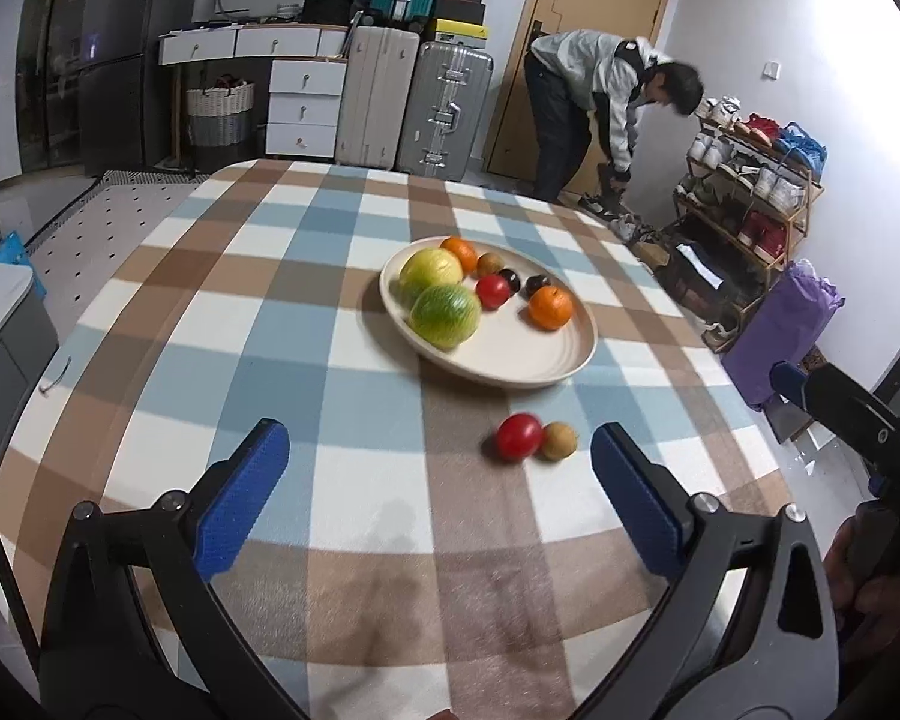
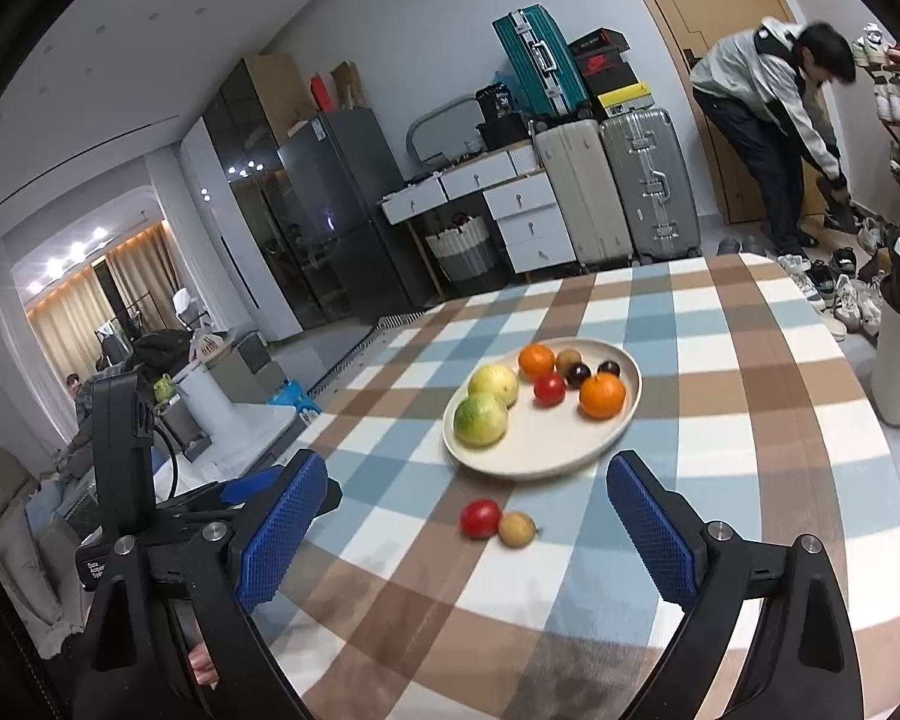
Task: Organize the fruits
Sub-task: 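Withdraw both grippers toward the last tomato and kiwi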
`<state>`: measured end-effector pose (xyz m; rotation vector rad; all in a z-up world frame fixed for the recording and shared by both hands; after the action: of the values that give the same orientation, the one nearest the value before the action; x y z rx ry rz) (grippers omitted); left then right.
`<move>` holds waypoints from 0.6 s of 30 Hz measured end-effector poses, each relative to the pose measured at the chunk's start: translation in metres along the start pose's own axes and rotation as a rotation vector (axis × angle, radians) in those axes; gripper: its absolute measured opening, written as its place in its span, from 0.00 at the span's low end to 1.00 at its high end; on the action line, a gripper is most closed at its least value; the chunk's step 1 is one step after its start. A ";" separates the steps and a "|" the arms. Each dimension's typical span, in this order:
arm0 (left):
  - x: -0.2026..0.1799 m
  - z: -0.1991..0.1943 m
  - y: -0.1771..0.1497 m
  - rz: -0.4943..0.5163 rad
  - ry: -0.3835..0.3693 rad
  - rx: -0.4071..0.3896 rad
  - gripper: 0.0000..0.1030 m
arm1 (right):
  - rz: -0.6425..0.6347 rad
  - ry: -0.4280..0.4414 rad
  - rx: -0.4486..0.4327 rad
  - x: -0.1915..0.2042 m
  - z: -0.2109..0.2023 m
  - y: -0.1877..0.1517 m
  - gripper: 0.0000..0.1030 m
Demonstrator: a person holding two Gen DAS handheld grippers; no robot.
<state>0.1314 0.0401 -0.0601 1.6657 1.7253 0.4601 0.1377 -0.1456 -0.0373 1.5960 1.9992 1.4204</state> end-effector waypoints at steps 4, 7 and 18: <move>0.007 0.011 -0.011 -0.017 0.004 0.026 0.99 | -0.037 -0.061 0.046 0.000 0.013 -0.011 0.94; 0.013 0.019 -0.018 -0.036 0.000 0.046 0.99 | -0.059 -0.116 0.089 -0.005 0.027 -0.018 0.94; 0.016 0.044 -0.038 -0.030 -0.001 0.108 0.99 | -0.071 -0.175 0.226 -0.020 0.072 -0.037 0.93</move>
<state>0.1344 0.0422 -0.1202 1.7115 1.8000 0.3578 0.1702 -0.1217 -0.1103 1.6541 2.1485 1.0208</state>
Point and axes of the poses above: each gripper's, at about its wrist camera, not at the fingertips, and z roughly the way its jaws point, x to its left, y to its top, the point moved 4 cm from there along z, roughly the way its jaws point, and after that the axes turned 5 degrees about x, right-handed, at the moved point
